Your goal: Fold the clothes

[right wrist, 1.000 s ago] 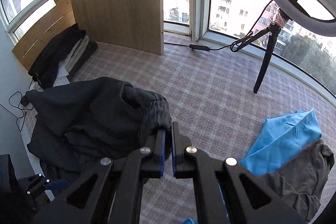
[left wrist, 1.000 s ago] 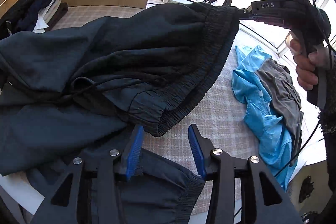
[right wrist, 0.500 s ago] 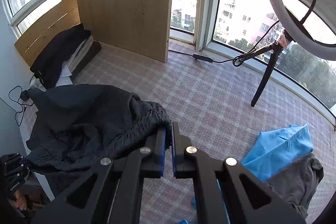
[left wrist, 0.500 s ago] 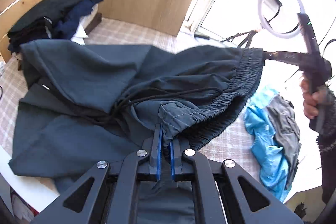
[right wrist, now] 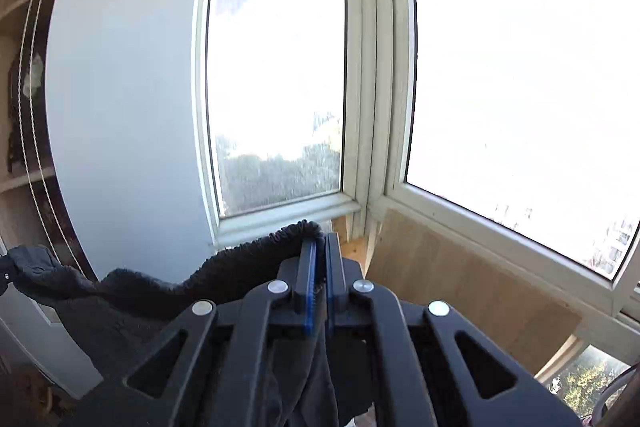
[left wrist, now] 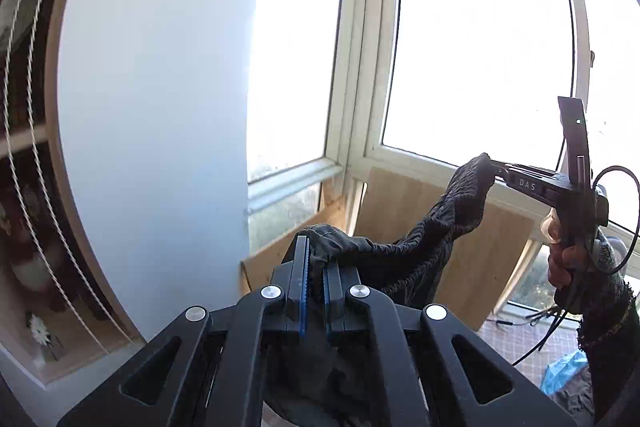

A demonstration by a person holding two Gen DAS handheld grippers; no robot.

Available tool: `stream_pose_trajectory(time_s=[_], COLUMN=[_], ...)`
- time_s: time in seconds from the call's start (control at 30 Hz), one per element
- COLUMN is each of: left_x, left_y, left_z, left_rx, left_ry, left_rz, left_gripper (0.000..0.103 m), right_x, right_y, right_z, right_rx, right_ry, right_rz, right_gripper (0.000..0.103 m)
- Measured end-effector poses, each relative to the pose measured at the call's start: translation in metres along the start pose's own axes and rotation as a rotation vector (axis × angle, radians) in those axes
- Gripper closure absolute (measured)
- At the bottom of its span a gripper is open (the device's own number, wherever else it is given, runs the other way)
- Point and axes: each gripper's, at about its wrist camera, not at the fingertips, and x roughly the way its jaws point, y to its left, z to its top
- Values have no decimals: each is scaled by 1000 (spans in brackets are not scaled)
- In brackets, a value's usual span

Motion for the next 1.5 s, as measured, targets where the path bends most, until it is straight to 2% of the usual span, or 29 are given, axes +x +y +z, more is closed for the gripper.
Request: stream_pose_trajectory(time_s=[0.03, 0.1, 0.17, 0.23, 0.3, 0.37, 0.5, 0.63, 0.7, 0.77, 0.9, 1.0, 1.1, 1.27, 1.33, 1.4, 1.5], left_x=[-25, -73, -113, -133, -138, -128, -96, -59, -53, -60, -71, -81, -99, -129, -131, -126, -105], left_y=[-10, -32, -62, -101, -135, -170, -240, -327, -374, -419, -500, -549, -585, -629, -643, -650, -633], left_z=[18, 49, 67, 54, 25, -22, -139, -256, -308, -348, -410, -440, -453, -465, -473, -481, -483], left_rx=[20, 63, 109, 161, 169, 192, 228, 241, 271, 335, 374, 447, 511, 584, 617, 647, 671], left_ry=[-29, -76, -108, -114, -77, -1, 192, 439, 553, 615, 766, 844, 883, 881, 890, 928, 946], left_rz=[2, 0, 2, -25, -115, -222, -434, -675, -792, -902, -1092, -1188, -1291, -1411, -1415, -1386, -1335], left_gripper=[98, 98, 98, 98, 98, 98, 98, 98, 98, 98, 98, 98, 98, 98, 96, 93, 88], right_x=[-26, -70, -108, -136, -151, -162, -175, -209, -233, -264, -321, -360, -399, -448, -454, -455, -449], right_y=[-3, -16, -28, -41, -69, -106, -185, -260, -295, -324, -386, -412, -431, -438, -446, -454, -460], right_z=[32, 74, 85, 72, 42, -4, -132, -271, -327, -372, -443, -468, -486, -510, -524, -540, -560], right_rx=[7, 45, 55, 9, 22, 37, 91, 199, 246, 294, 380, 427, 484, 511, 519, 529, 527], right_ry=[-60, -115, -146, -162, -120, -65, 99, 280, 356, 414, 521, 557, 573, 605, 636, 671, 737], right_rz=[20, 73, 68, 27, 23, 16, -65, -184, -258, -329, -489, -598, -664, -800, -854, -890, -904], right_gripper=[99, 99, 99, 99, 99, 99, 99, 99, 99, 99, 99, 99, 99, 99, 99, 99, 98])
